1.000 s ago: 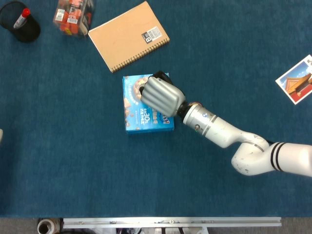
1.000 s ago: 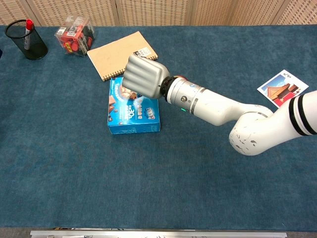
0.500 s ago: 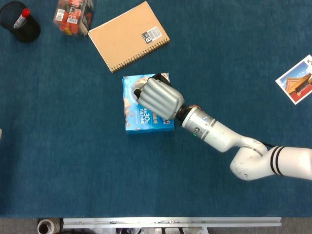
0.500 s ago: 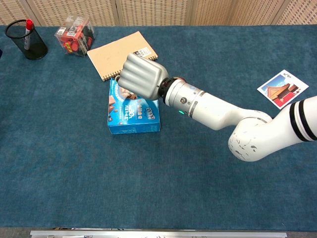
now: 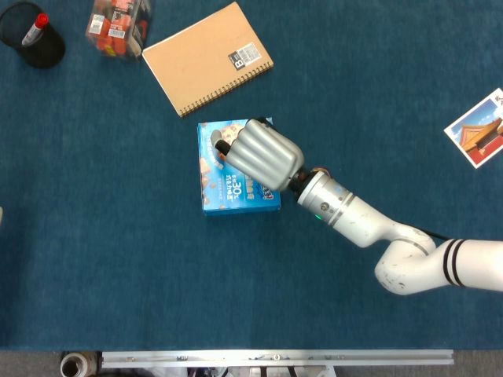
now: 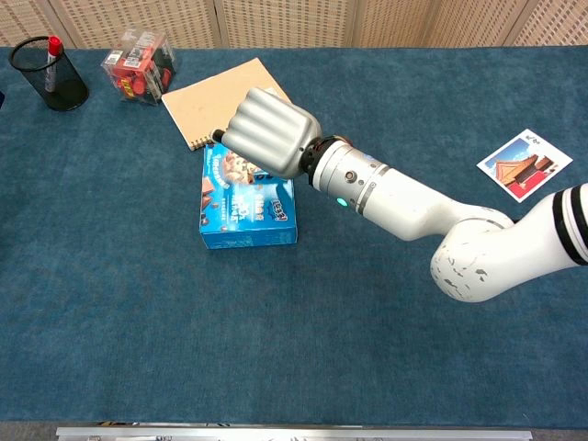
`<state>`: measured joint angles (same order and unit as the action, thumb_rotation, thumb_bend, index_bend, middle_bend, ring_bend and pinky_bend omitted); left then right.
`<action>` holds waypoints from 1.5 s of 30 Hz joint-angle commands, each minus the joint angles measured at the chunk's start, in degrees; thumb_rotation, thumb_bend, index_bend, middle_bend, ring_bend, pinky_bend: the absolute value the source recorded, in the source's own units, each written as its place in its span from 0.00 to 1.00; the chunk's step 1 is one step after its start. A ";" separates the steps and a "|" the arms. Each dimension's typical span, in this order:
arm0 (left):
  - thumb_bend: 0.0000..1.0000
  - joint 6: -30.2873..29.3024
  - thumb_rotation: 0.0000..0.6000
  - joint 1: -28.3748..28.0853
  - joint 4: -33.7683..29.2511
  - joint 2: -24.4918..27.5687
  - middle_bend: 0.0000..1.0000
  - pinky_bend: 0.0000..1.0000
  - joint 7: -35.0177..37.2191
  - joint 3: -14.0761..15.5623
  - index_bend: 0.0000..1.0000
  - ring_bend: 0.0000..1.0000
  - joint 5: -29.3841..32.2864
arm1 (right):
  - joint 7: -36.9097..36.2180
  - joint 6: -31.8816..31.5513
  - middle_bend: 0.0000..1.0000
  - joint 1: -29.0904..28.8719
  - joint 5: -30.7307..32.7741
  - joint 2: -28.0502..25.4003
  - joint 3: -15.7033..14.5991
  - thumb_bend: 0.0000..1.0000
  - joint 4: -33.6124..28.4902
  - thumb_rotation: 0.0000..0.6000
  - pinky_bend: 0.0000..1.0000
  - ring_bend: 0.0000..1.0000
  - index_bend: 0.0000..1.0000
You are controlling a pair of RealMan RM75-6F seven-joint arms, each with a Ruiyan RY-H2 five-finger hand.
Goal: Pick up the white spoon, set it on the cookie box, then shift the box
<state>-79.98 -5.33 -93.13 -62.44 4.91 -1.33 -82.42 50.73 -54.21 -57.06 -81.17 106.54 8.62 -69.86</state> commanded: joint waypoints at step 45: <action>0.65 15.39 1.00 -17.81 1.82 2.99 1.00 1.00 0.60 -0.95 0.18 1.00 -13.43 | -27.92 -10.17 0.79 20.74 21.05 -33.84 4.93 0.74 -27.74 1.00 1.00 0.84 0.30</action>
<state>-66.02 -21.75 -91.53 -59.36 5.57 -2.26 -95.16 23.48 -64.19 -36.91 -60.57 73.30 13.45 -97.49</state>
